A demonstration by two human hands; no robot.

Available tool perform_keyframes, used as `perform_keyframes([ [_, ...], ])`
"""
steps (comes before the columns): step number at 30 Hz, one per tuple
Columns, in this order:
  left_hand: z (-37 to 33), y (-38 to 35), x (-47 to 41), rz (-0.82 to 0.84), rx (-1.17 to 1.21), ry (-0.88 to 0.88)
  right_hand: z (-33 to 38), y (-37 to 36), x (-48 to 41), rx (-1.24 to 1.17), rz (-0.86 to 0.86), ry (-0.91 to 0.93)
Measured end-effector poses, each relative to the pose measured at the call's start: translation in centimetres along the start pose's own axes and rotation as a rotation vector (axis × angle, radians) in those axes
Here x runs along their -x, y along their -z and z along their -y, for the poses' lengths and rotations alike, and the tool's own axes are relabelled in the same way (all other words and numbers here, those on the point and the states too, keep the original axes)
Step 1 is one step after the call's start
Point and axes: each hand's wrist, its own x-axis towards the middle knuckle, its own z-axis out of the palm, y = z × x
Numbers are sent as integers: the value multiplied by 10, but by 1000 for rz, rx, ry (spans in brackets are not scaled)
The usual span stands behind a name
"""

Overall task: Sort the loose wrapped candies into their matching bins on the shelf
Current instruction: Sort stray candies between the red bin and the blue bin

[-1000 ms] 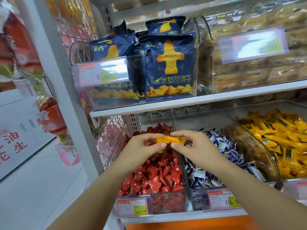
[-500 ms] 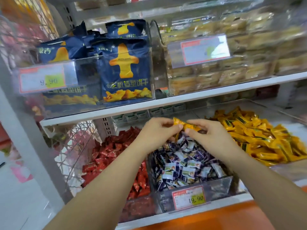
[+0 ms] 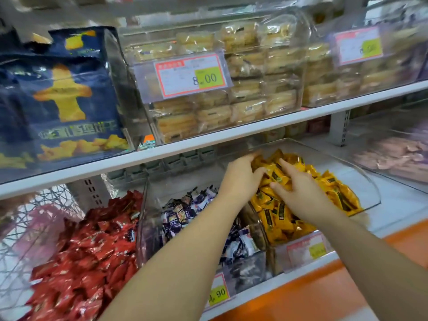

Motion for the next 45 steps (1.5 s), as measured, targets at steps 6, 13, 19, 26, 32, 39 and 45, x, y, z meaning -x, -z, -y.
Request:
perform_keyframes([
  [6, 26, 40, 24, -9, -59, -14, 25, -8, 3, 54, -34, 181],
  [13, 87, 126, 71, -30, -268, 173, 96, -44, 16, 38, 111, 298],
  [19, 145, 176, 100, -68, -390, 333, 146, -94, 17, -79, 312, 304],
  [26, 186, 186, 84, 102, -471, 406, 167, -135, 13, -268, 487, 251],
  [32, 207, 176, 71, 229, -367, 489, 166, -141, 9, -328, 502, 231],
  [39, 210, 173, 70, 194, -277, 506, 166, -136, 10, -318, 524, 241],
  [45, 213, 182, 75, 32, -243, 538, 167, -133, 12, -311, 535, 238],
])
